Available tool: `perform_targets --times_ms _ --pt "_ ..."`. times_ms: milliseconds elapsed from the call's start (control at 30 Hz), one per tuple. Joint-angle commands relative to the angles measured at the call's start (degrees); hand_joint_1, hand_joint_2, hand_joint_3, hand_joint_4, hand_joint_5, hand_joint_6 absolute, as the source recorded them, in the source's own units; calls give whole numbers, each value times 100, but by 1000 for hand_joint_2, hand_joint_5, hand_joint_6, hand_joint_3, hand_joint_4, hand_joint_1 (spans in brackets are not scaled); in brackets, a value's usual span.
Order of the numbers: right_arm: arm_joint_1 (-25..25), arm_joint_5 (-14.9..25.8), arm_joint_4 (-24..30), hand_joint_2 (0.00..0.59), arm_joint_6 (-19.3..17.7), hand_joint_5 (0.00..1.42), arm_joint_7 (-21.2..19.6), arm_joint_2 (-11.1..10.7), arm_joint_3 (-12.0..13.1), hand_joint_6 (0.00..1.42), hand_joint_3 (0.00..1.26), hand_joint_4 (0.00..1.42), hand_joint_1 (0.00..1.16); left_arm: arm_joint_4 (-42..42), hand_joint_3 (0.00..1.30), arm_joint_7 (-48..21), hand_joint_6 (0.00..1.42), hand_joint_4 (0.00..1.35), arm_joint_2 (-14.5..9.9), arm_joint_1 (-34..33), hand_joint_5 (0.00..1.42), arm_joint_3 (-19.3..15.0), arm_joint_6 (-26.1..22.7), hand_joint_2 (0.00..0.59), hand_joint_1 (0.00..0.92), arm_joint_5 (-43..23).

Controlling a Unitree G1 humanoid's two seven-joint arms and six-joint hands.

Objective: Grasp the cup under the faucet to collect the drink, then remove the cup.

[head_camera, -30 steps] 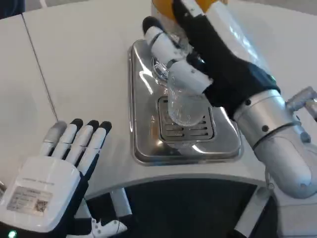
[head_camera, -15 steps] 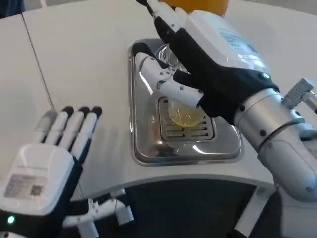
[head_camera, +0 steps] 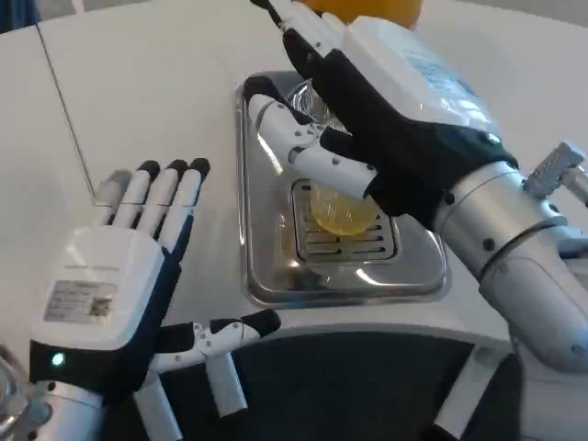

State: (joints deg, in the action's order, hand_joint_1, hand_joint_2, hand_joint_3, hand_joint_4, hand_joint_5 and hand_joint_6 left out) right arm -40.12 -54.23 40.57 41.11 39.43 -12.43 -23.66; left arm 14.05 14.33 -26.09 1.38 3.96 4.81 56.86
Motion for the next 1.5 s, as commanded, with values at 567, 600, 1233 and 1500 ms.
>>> perform_targets --times_ms 567,600,1233,1500 --pt "357 99 140 568 -323 0 320 63 134 1 0 0 0 -334 0 -227 35 0 397 -567 1 452 -223 39 123 -384" --pt "393 101 160 567 -348 0 304 72 149 1 0 0 0 -348 0 -237 36 0 426 -590 1 455 -233 39 124 -423" --pt "1687 136 472 586 -806 0 -1533 914 686 0 0 0 0 -572 0 -271 43 0 388 -882 5 696 -197 40 127 -452" --pt "2293 234 424 586 -1633 0 -3218 1405 776 0 0 0 1 -635 0 -234 44 0 357 -900 5 698 -181 43 123 -469"
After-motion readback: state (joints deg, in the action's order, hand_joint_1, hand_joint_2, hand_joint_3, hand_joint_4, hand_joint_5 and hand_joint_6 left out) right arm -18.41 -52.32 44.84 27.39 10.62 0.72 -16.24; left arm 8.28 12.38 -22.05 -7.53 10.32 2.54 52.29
